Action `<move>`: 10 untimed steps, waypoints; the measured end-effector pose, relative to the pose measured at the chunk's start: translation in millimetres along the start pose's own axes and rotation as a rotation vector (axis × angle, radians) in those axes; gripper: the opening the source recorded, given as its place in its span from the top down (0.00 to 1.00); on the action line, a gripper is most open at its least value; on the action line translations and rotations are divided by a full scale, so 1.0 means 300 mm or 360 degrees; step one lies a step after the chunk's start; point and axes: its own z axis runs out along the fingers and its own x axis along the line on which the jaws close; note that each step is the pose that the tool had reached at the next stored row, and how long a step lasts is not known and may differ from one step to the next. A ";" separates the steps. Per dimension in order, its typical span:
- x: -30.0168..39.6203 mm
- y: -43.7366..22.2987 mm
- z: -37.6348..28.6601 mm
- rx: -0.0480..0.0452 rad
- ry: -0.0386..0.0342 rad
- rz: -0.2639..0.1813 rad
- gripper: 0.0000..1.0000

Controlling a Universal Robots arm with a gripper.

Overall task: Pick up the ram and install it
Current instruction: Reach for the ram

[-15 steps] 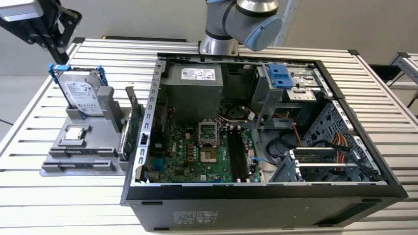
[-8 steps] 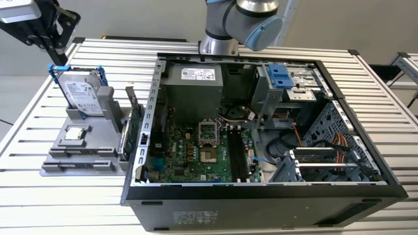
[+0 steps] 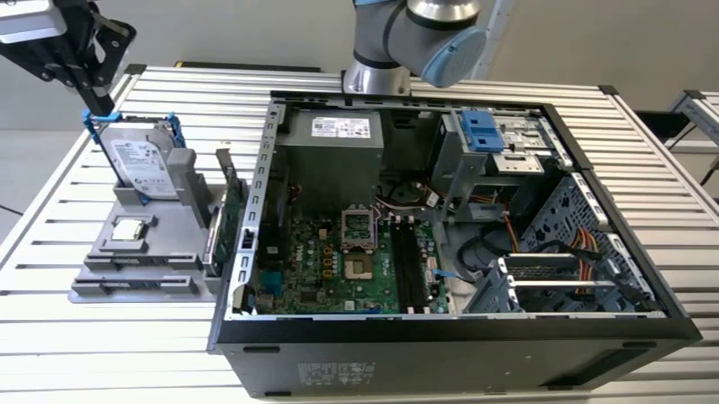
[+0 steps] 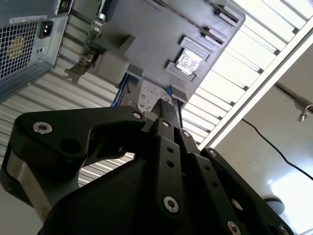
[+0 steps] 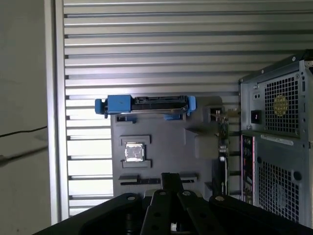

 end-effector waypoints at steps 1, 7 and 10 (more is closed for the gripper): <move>0.000 -0.002 0.000 0.0000 0.0000 0.0000 1.00; -0.001 -0.018 -0.001 0.0000 0.0000 0.0000 1.00; -0.001 -0.028 -0.002 0.0000 0.0000 0.0000 1.00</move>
